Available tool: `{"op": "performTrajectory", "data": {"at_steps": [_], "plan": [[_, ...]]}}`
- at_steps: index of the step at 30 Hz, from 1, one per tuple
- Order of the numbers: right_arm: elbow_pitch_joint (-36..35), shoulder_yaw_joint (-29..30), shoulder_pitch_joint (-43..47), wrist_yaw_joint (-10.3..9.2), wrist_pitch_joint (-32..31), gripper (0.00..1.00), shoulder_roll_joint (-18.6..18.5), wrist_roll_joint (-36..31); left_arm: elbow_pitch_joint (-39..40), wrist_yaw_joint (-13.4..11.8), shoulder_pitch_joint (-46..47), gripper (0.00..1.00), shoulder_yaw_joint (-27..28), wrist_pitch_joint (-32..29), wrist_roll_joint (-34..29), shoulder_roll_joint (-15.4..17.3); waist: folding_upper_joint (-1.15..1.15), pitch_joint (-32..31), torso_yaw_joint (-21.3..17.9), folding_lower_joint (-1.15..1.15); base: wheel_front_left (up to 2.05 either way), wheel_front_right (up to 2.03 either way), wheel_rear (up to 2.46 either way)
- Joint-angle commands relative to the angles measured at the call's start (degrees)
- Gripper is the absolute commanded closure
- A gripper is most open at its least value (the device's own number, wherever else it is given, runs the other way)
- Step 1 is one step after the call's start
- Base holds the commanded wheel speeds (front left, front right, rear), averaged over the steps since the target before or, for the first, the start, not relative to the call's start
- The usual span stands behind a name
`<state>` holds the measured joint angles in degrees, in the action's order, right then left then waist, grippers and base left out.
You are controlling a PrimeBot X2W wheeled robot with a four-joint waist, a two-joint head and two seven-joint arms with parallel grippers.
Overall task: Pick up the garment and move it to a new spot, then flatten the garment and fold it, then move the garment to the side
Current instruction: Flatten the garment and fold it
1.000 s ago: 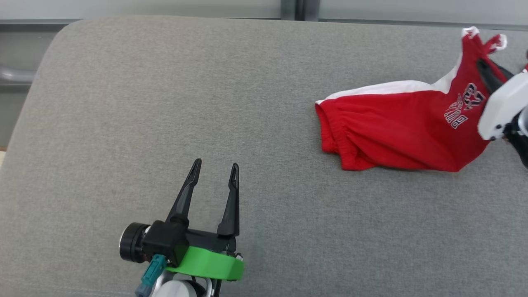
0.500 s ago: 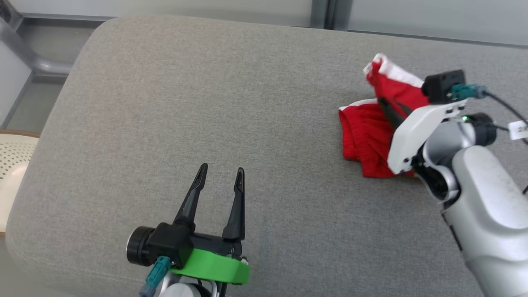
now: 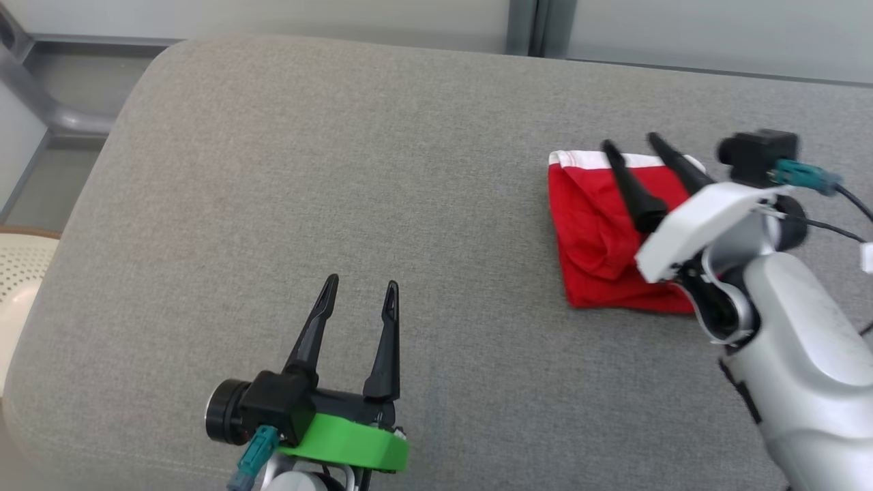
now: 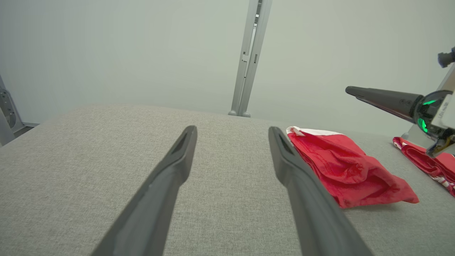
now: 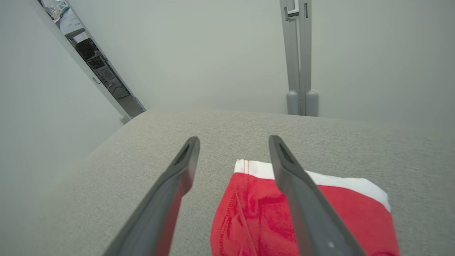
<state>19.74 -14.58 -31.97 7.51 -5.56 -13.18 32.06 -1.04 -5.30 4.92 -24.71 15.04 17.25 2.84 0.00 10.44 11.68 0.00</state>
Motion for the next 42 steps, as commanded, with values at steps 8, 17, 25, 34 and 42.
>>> {"op": "performTrajectory", "data": {"at_steps": [8, 17, 25, 34, 42], "plan": [[1.6, 1.8, 8.6, -0.05, 14.4, 0.0, -7.4, -2.3, 0.6, 0.2, -2.7, 0.0, 2.2, 0.1, -2.1, 0.1, 0.0, -3.3, -4.5, 0.0, 0.0, 0.0, 0.0], [3.7, 1.1, 15.8, -0.05, 20.2, 0.0, -9.6, -2.5, 1.4, 0.8, -4.5, 0.0, 3.8, 0.1, -3.1, 0.1, 0.0, -4.0, -7.3, 0.0, 0.0, 0.0, 0.0], [5.4, -1.9, 11.8, -0.05, 20.7, 1.0, -8.4, -7.2, 1.3, 1.1, -3.3, 0.0, 3.3, 0.1, -2.6, 0.1, 0.0, -2.6, -5.2, 0.0, 0.0, 0.0, 0.0], [19.0, -7.8, 0.3, -0.07, 17.0, 1.0, -2.8, -13.2, 0.9, 1.0, -0.7, 0.0, 0.7, 0.1, -0.6, 0.1, 0.0, 0.9, 0.0, 0.0, 0.0, 0.0, 0.0], [25.6, -13.9, -4.2, -0.07, 15.8, 1.0, 3.8, -12.7, 1.0, 0.3, 0.8, 0.0, -0.1, 0.1, 0.4, 0.1, 0.0, 3.0, 1.7, 0.0, 0.0, 0.0, 0.0]]}}
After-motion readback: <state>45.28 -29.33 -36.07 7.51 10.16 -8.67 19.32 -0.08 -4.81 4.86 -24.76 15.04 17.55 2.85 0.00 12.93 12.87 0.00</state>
